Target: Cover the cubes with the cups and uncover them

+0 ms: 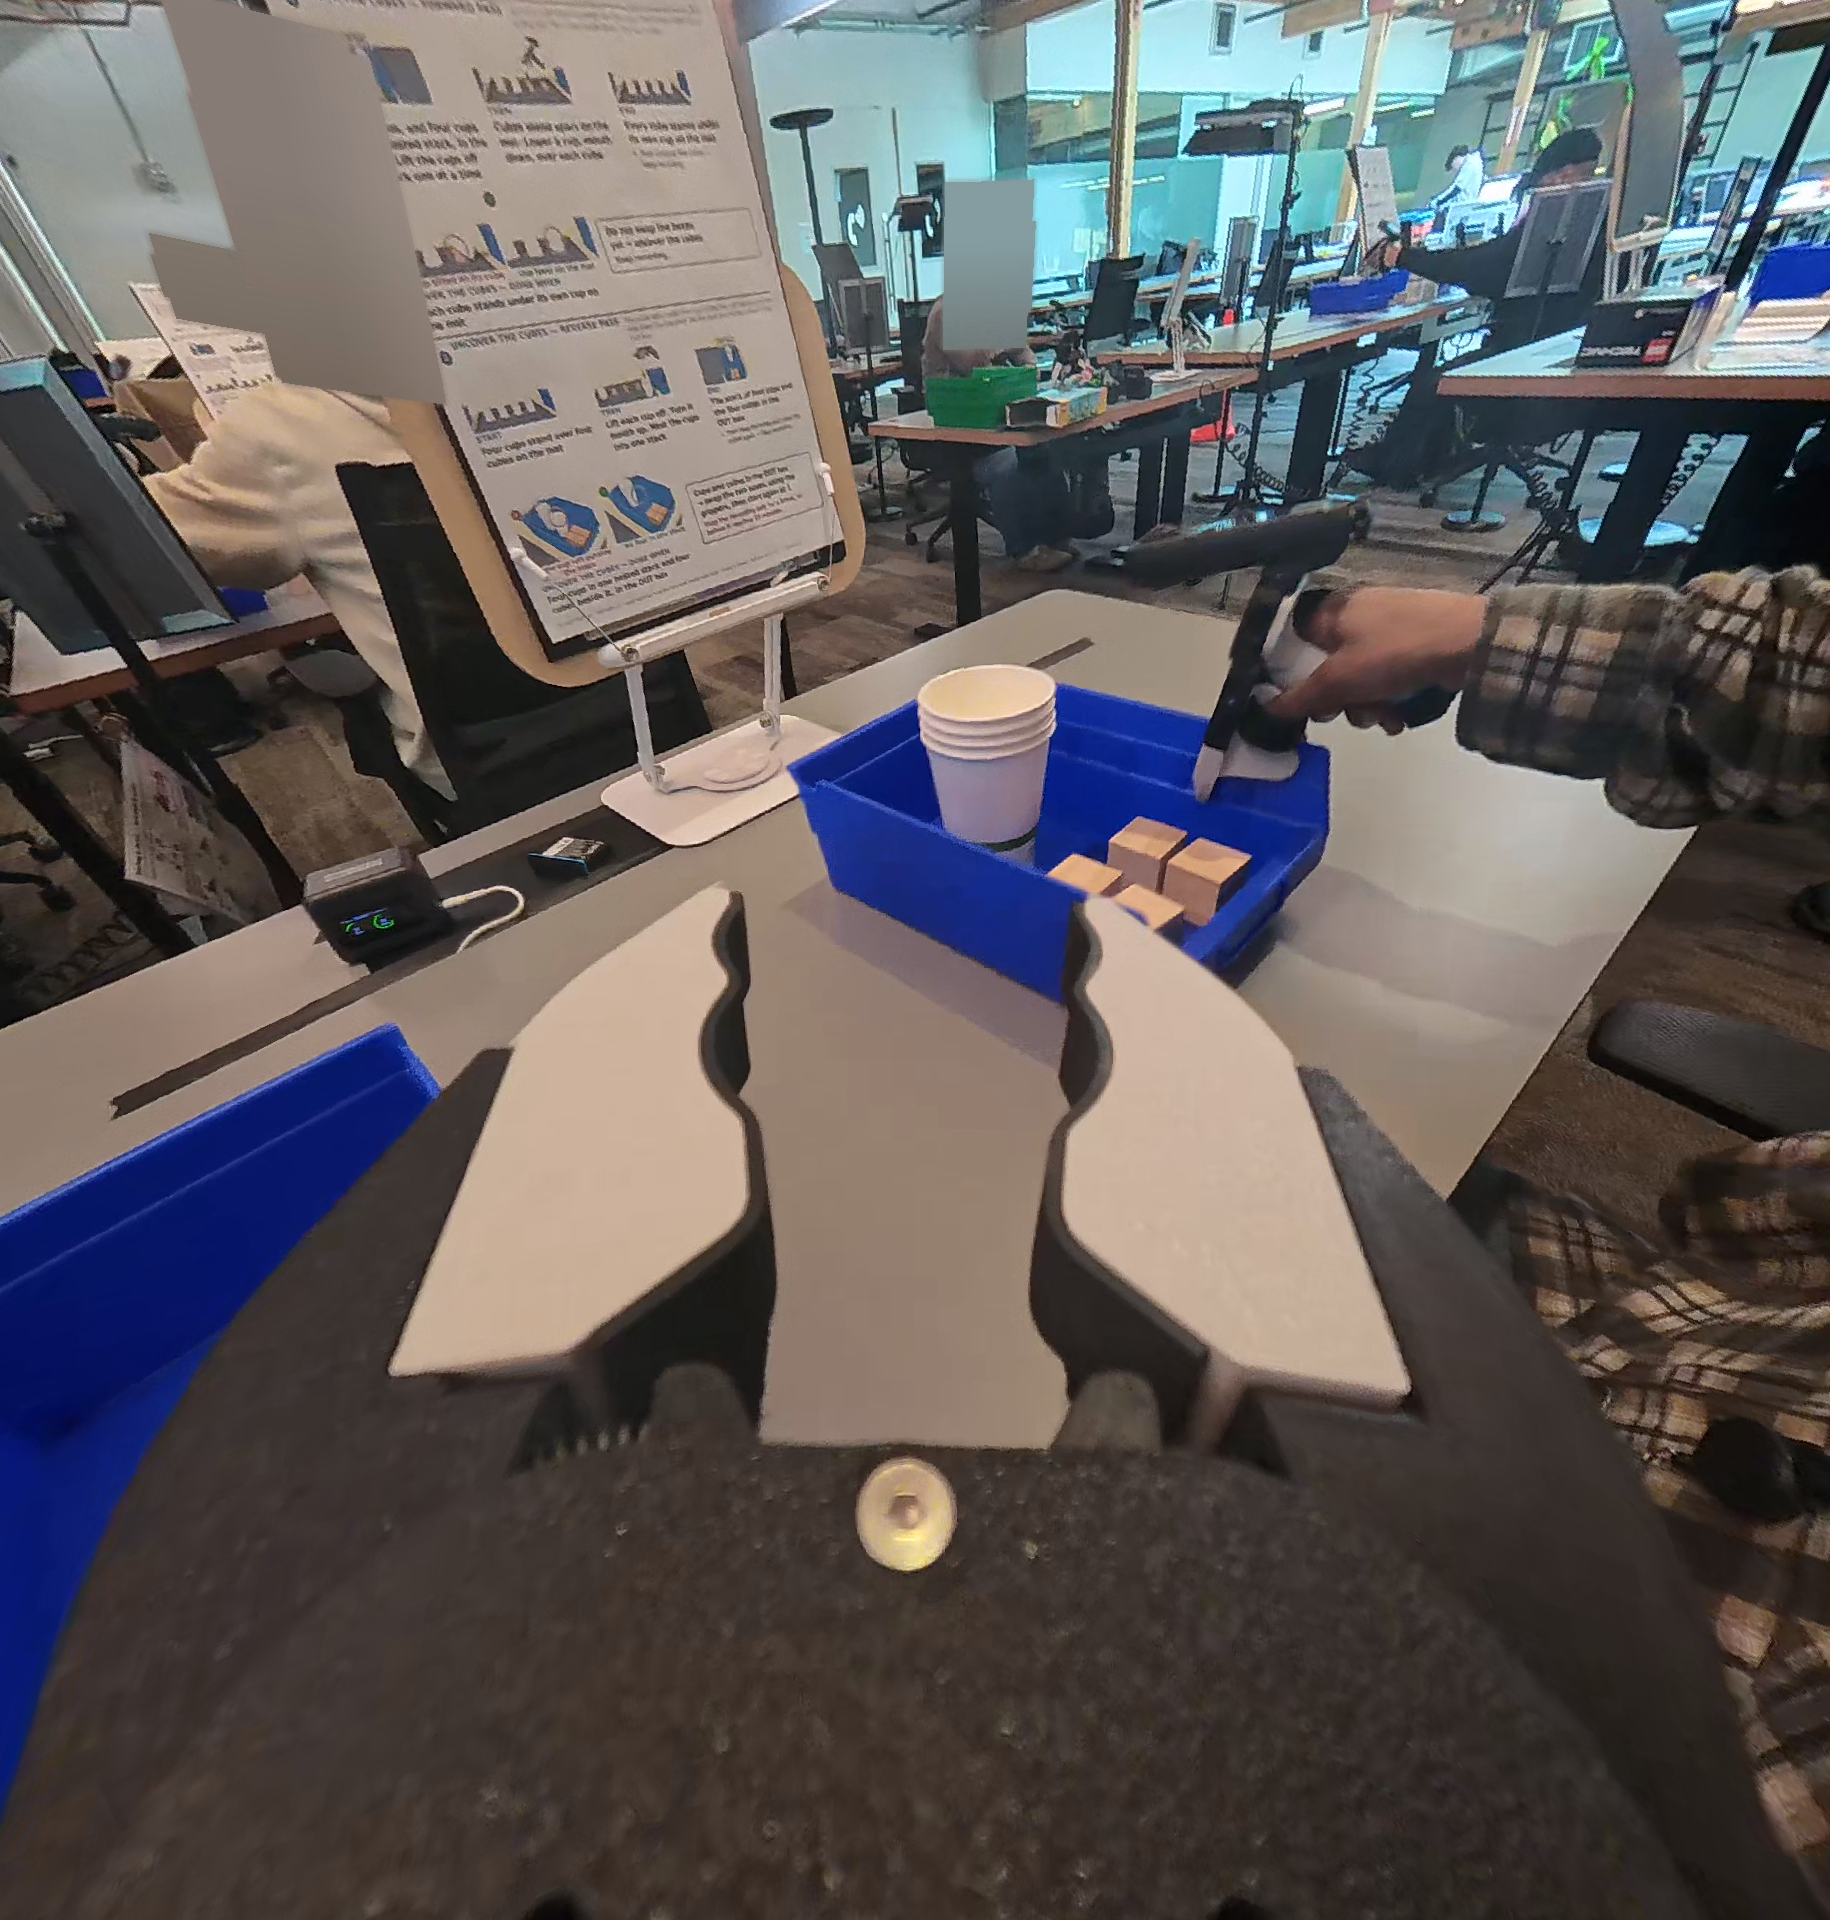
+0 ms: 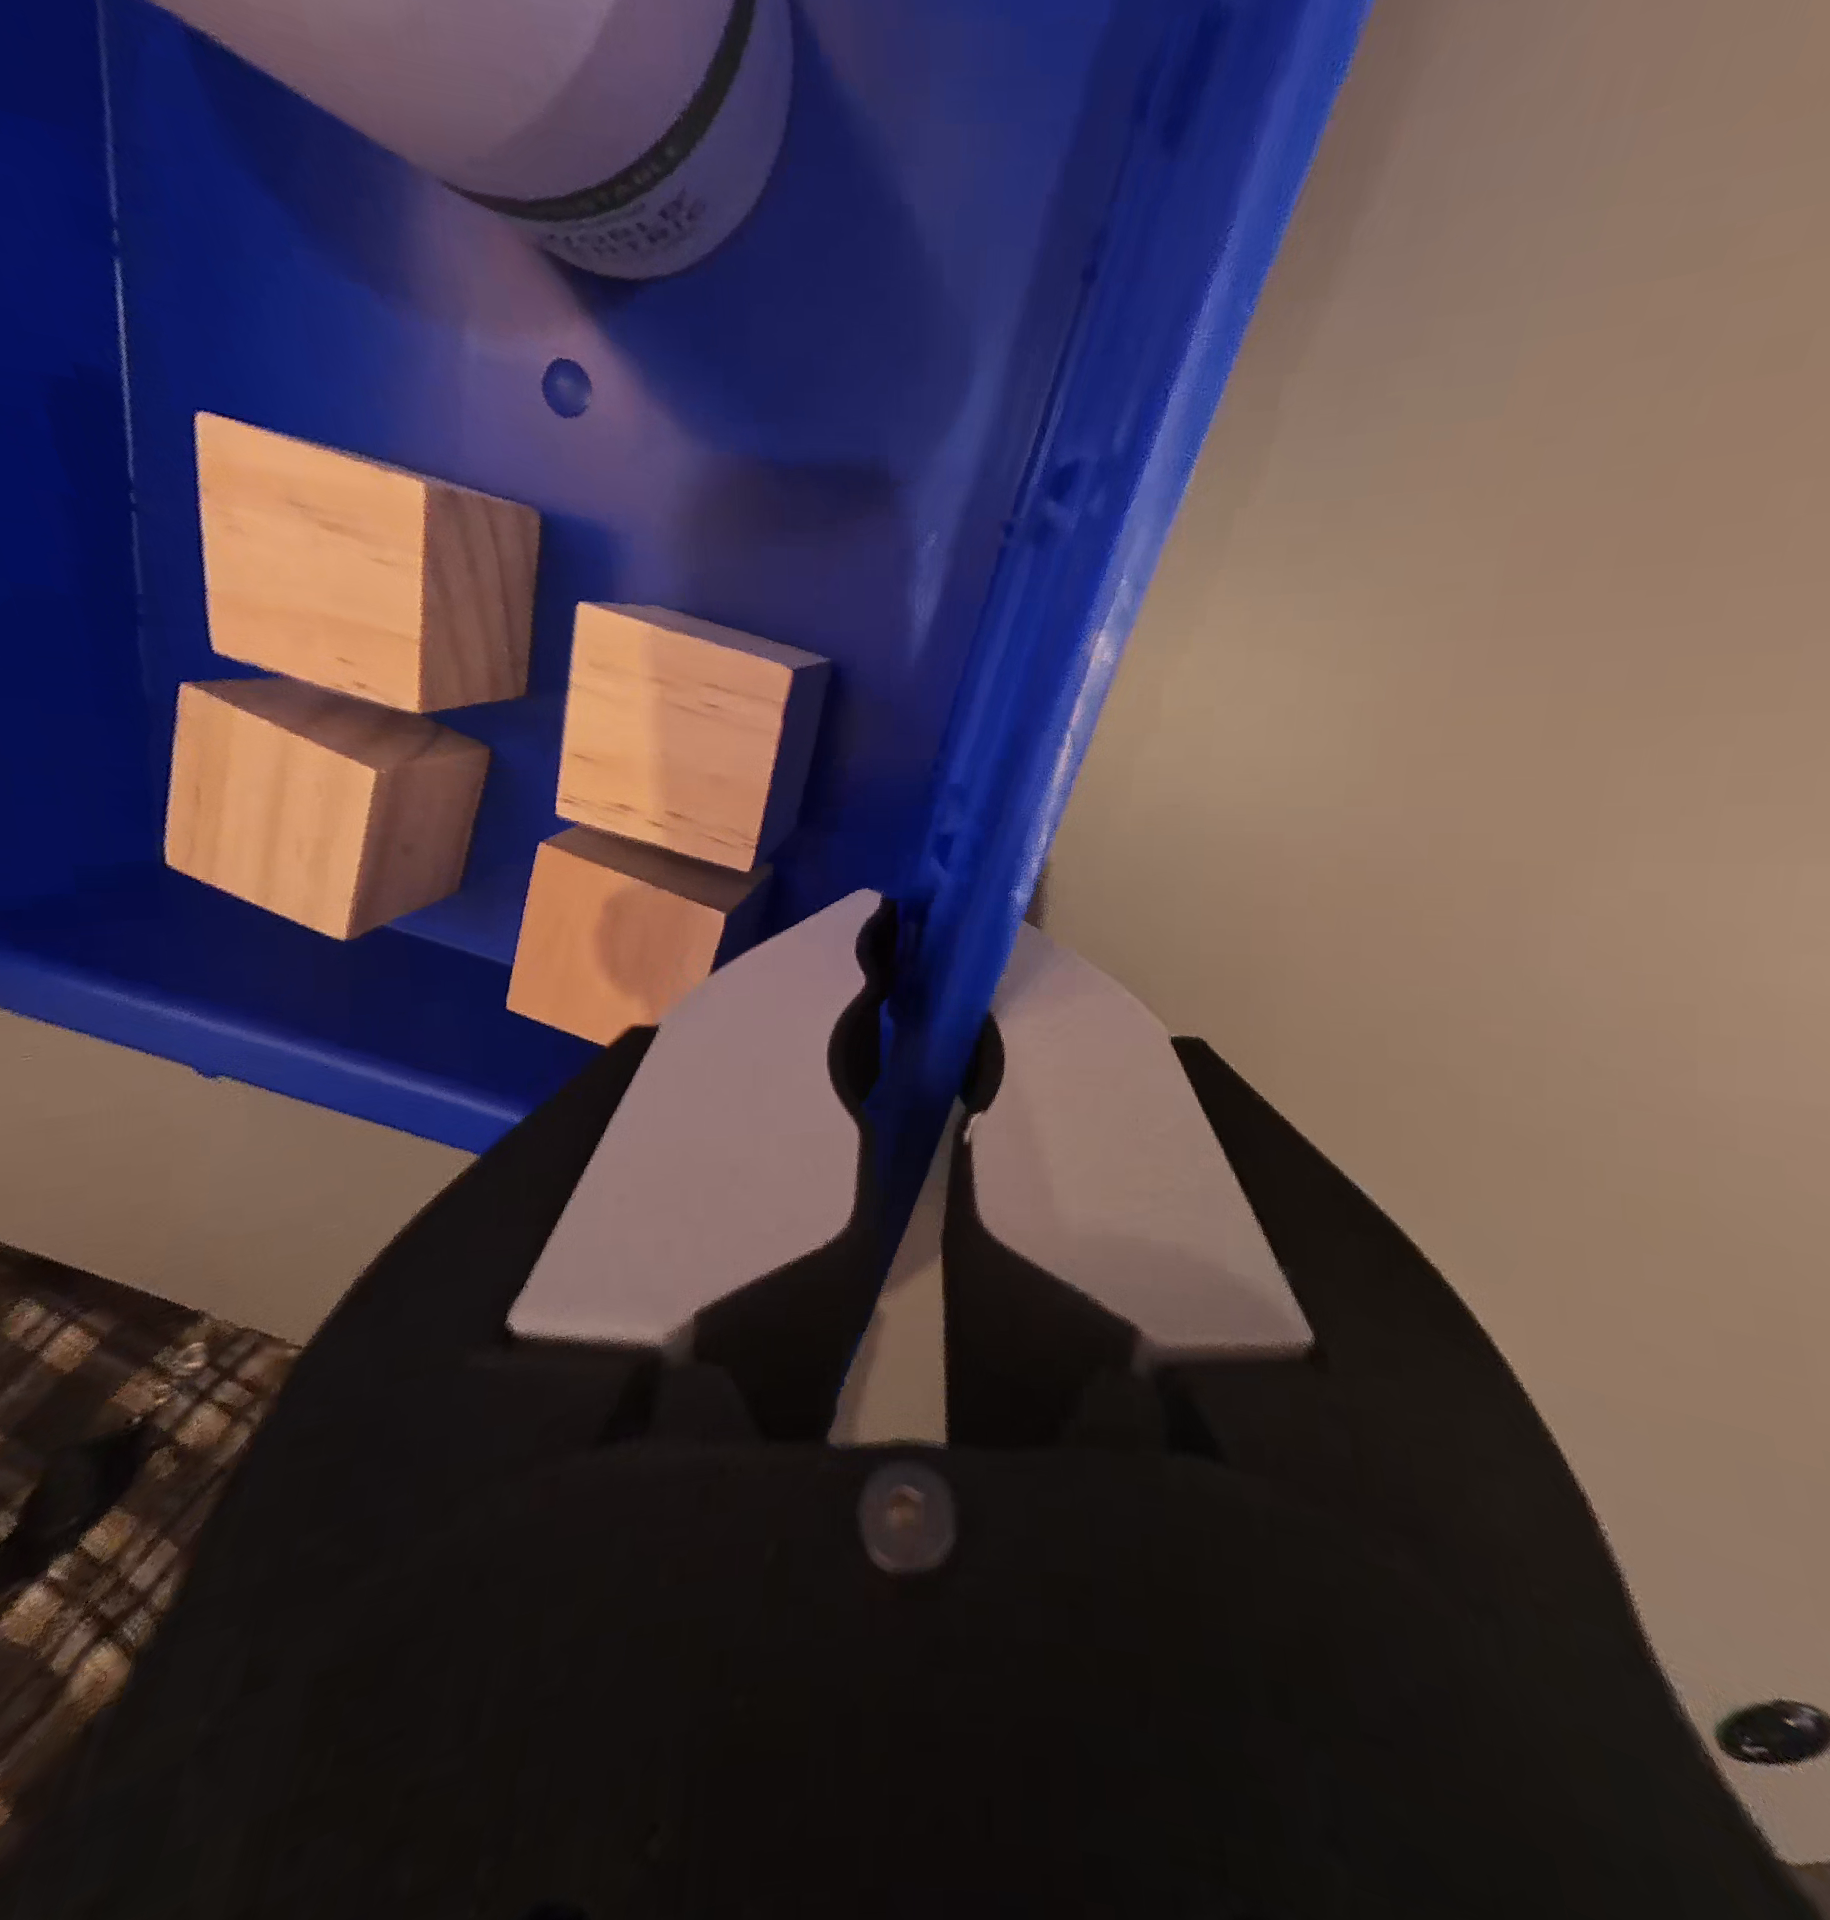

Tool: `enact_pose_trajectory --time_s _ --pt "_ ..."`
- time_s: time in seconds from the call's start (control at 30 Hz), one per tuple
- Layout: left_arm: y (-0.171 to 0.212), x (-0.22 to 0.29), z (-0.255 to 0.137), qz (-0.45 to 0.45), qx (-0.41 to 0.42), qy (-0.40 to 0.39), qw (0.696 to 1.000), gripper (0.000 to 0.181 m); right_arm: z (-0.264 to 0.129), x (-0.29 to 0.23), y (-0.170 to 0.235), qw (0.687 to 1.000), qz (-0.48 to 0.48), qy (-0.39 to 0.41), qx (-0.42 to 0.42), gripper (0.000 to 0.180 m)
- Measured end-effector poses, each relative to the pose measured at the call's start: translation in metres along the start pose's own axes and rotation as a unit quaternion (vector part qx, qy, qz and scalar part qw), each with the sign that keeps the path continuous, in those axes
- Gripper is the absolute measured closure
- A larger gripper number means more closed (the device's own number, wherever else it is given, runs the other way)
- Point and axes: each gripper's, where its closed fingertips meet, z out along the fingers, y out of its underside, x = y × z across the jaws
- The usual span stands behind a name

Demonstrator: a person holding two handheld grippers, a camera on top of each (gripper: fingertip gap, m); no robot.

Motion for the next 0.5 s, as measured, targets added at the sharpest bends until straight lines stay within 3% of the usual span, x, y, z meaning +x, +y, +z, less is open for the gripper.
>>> enact_pose_trajectory --time_s 0.5 --pt "-0.006 -0.005 -0.015 -0.012 0.024 0.000 1.000 0.124 0.019 -0.133 -0.035 0.999 -0.022 -0.036 0.008 0.171"
